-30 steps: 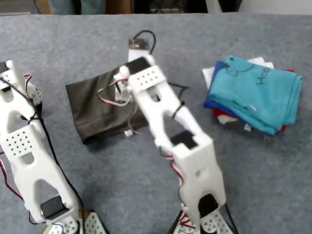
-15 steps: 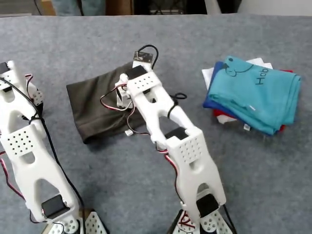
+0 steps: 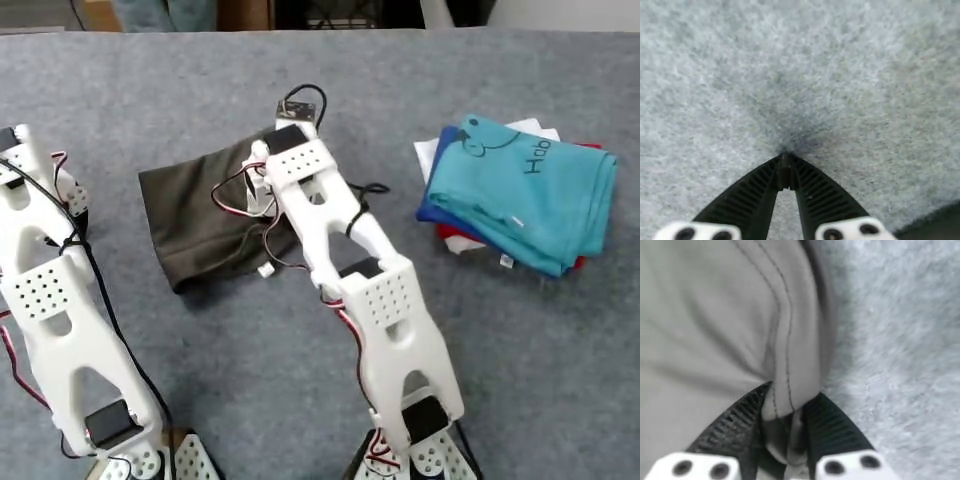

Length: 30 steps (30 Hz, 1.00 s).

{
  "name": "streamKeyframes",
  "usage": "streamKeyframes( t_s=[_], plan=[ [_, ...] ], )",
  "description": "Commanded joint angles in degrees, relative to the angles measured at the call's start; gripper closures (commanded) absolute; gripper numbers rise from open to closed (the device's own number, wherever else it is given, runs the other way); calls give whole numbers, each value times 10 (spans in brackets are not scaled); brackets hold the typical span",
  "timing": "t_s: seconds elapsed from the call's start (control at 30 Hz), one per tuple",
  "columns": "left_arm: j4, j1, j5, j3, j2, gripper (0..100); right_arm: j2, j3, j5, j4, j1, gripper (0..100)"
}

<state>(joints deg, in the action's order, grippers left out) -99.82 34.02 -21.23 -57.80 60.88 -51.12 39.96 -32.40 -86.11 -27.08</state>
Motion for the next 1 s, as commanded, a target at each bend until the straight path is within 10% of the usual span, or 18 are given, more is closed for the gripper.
streamKeyframes(
  t_s=[0.0, 0.43, 0.97],
  plan=[
    [-11, 24, 40, -25, -27, 972, 4, 35, 10, -4, 0, 984],
    [-5, -103, 143, 249, -385, 702, 5, 35, 11, -13, 0, 984],
    [100, -165, 148, 132, -115, 705, 5, 36, 11, -9, 2, 984]
  ],
)
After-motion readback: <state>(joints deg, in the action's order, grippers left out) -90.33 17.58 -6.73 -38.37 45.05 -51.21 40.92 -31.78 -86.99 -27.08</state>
